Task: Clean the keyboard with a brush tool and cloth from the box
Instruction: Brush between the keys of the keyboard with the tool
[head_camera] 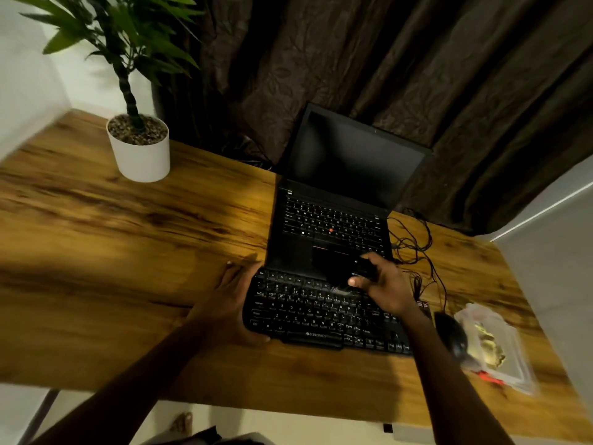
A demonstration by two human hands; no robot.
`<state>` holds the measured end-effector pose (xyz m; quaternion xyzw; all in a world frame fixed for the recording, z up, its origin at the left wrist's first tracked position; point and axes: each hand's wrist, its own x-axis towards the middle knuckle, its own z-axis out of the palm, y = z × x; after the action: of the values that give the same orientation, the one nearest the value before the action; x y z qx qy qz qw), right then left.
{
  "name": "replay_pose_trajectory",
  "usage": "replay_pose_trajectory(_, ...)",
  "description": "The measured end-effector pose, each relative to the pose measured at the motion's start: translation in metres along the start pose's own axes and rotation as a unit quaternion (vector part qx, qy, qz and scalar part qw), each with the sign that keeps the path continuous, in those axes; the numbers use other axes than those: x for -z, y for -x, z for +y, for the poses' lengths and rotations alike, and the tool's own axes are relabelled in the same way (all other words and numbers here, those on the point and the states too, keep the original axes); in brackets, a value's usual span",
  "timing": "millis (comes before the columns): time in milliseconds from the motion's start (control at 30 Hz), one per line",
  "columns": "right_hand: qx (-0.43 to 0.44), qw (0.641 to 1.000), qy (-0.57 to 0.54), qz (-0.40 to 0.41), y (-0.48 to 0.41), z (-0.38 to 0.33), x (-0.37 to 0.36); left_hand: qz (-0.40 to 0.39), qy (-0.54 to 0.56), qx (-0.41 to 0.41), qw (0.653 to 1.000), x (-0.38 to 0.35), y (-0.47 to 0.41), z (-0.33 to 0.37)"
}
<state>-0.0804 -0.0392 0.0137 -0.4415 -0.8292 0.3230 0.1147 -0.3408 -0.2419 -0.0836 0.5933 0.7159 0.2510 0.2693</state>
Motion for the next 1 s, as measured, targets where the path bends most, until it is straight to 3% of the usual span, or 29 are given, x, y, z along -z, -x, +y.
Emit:
replay_pose_trajectory(267, -0.029, 0.999, -0.018, 0.016, 0.011, 0.019, 0.026, 0.010, -0.014, -0.008, 1.000, -0.006, -0.003, -0.006)
replay_pose_trajectory(567, 0.003, 0.999, -0.043, 0.012, 0.000, -0.015, -0.015, 0.038, -0.027, -0.042, 0.998, -0.004, -0.002, -0.002)
replay_pose_trajectory(1000, 0.001, 1.000, -0.019, 0.009, 0.001, -0.019, -0.010, 0.052, -0.015, -0.037, 0.998, 0.000, 0.003, 0.003)
